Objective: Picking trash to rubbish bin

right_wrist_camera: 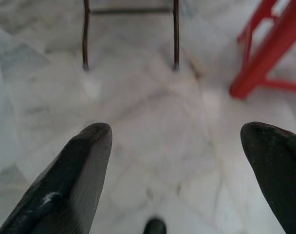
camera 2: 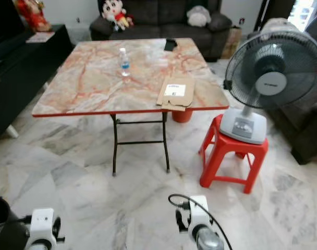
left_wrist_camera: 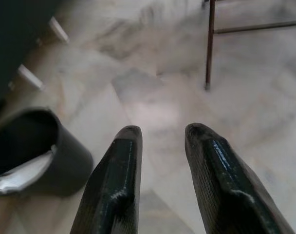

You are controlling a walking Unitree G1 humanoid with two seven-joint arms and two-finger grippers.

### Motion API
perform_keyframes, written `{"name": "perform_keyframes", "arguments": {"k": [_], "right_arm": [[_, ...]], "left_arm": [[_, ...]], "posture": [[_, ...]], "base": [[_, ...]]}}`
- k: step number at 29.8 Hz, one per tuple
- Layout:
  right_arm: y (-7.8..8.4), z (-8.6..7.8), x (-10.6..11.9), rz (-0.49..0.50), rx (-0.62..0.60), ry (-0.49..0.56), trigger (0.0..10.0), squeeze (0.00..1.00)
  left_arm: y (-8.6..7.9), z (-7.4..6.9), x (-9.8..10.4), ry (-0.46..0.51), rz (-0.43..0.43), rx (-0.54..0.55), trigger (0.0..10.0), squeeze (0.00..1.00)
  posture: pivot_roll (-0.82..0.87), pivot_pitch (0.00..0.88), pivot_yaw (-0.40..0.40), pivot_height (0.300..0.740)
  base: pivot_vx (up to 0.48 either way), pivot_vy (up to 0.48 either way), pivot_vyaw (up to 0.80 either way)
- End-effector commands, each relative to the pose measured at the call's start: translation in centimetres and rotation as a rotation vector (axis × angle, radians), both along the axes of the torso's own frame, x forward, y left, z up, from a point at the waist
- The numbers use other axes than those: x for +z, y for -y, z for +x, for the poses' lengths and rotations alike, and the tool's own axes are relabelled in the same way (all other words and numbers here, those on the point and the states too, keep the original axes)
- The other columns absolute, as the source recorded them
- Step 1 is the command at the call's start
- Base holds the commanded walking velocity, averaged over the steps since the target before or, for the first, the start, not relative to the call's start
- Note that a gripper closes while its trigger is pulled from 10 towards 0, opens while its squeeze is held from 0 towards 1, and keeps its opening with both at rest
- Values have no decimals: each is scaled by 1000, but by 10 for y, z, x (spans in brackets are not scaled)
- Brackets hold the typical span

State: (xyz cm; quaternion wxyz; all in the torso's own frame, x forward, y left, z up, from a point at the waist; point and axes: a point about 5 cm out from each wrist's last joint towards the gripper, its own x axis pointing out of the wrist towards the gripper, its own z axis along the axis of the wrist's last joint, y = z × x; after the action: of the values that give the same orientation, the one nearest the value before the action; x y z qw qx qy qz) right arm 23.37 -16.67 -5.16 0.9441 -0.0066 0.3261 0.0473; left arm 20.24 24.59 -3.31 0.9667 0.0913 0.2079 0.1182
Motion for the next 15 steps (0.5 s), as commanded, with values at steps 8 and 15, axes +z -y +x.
{"name": "perform_keyframes", "arguments": {"k": [8, 15], "right_arm": [[-13, 71, 70, 81, 33, 386, 10000, 0], [-37, 104, 119, 150, 50, 604, 10000, 0]], "left_arm": [[59, 80, 121, 537, 186, -379, 10000, 0], [102, 116, 170, 665, 42, -430, 10000, 0]], "posture": [[62, 0, 28, 740], [52, 0, 37, 740]], "base": [[0, 0, 0], [0, 0, 0]]}}
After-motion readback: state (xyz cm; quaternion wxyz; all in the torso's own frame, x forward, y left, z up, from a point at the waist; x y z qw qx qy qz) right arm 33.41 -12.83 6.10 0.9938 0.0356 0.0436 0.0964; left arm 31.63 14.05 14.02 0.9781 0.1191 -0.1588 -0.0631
